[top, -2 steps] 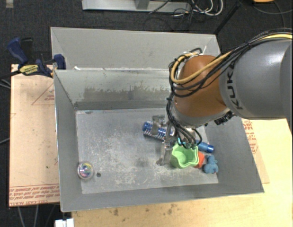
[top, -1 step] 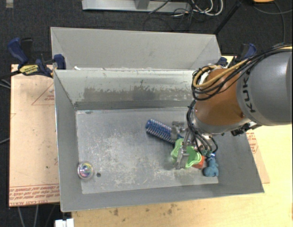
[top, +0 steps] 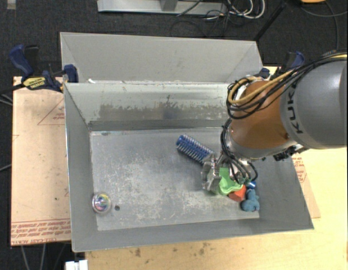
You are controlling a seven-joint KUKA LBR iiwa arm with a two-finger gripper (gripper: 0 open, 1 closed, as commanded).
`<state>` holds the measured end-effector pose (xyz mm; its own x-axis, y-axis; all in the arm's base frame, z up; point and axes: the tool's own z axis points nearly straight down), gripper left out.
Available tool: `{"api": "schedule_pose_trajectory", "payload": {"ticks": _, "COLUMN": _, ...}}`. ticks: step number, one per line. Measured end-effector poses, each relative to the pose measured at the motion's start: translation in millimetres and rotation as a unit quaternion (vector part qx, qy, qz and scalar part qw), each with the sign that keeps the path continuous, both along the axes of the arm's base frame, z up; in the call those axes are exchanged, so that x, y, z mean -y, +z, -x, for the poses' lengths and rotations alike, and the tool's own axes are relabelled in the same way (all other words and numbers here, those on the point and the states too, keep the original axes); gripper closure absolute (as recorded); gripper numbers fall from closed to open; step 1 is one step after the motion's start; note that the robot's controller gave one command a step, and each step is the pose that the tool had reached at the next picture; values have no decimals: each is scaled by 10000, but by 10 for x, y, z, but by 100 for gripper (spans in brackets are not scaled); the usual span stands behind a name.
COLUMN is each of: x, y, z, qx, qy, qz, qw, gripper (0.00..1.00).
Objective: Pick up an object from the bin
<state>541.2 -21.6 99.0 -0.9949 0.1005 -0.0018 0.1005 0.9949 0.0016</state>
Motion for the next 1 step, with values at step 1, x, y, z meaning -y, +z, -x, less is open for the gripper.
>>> {"api": "schedule_pose_trajectory", "payload": {"ticks": 1, "x": 2, "y": 0, "z": 0, "qx": 0, "qy": -1, "qz": 1, "qw": 10000, "gripper": 0}}
